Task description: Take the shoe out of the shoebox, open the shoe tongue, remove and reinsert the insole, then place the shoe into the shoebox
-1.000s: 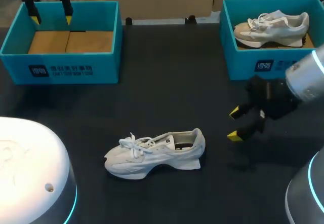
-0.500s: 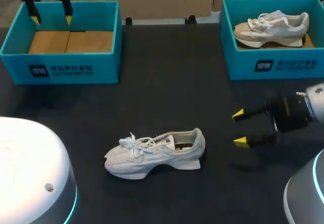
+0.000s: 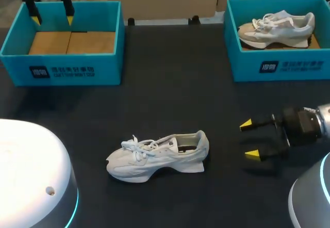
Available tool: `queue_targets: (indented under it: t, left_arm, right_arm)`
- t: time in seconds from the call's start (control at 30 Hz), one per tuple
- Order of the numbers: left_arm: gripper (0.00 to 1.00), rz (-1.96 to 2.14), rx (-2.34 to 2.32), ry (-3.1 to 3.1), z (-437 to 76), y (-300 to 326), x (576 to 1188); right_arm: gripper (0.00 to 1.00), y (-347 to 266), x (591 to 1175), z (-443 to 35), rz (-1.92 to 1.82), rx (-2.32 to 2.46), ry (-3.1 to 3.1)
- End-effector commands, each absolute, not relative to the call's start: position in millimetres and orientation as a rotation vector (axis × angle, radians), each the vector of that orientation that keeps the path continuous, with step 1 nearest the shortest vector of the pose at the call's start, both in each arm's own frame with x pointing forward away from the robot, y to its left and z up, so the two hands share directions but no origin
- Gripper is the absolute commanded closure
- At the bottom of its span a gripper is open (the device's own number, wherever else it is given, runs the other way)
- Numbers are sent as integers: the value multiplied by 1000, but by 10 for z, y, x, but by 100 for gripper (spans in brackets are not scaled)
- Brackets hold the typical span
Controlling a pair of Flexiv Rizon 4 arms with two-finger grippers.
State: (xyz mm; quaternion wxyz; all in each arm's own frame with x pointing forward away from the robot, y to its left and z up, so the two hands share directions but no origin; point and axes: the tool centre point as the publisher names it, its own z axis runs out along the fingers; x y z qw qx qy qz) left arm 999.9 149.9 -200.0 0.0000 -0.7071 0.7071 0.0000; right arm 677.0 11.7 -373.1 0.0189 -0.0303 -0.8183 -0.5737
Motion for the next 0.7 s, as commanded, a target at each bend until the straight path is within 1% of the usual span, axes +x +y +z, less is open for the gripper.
queue_targets:
  t: [0.03,0.47,0.7]
  left_arm:
    - [0,0,-2221,2222,-2000,1499,10000]
    - [0,0,-2221,2222,-2000,1499,10000]
    - [0,0,-2221,2222,-2000,1499,10000]
  right_arm:
    - [0,102,6847,-3818,-1852,-73,-2467]
    - [0,80,6825,-3875,-1872,-113,-2483]
    - [0,331,6712,-3922,-1868,-77,-2508]
